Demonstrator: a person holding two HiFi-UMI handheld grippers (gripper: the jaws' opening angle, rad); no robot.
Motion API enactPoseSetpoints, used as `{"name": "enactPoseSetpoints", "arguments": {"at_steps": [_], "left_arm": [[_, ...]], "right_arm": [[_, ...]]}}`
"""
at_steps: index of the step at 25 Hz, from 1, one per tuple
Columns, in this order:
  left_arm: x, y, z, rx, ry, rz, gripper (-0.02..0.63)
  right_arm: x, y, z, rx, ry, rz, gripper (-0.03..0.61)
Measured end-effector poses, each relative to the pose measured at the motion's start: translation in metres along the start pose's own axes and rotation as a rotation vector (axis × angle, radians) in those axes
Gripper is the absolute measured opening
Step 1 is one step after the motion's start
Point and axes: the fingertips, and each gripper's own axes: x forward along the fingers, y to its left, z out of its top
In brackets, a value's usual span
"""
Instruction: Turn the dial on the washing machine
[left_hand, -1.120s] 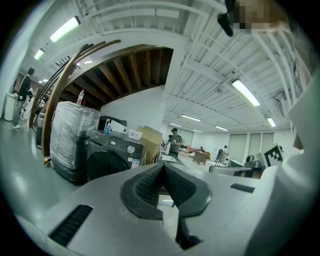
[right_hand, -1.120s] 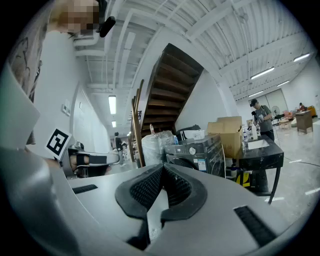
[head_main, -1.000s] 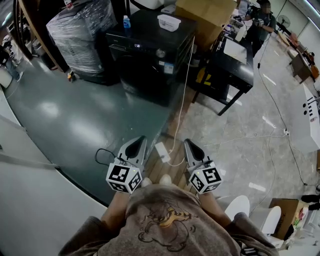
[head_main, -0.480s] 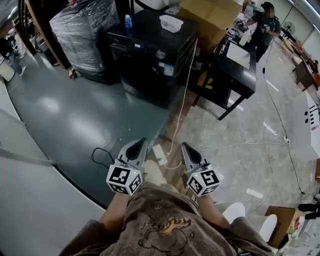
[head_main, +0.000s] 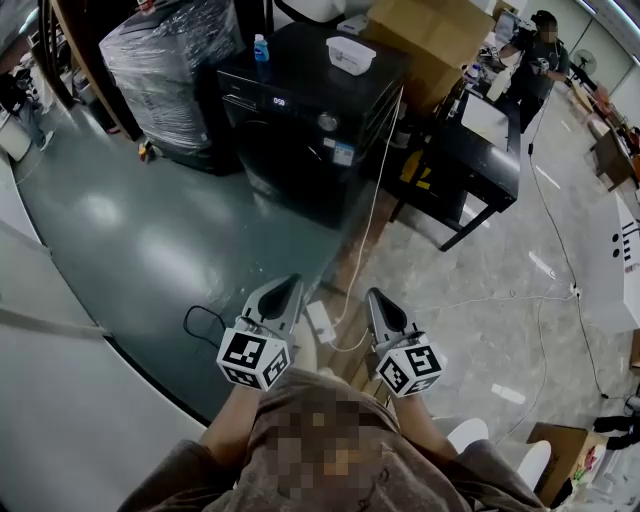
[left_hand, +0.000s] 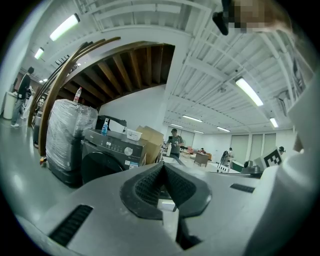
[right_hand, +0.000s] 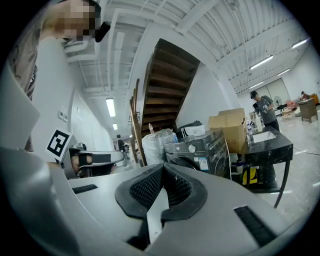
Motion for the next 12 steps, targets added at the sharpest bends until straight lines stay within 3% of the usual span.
{"name": "enactPoseSetpoints", "arguments": {"at_steps": [12], "left_arm": [[0.103, 0.103, 0.062, 0.016, 0.053, -0.122, 0.0]], "right_arm": [[0.139, -0.017, 0.036, 0.031, 0.014, -0.086, 0.0]]}}
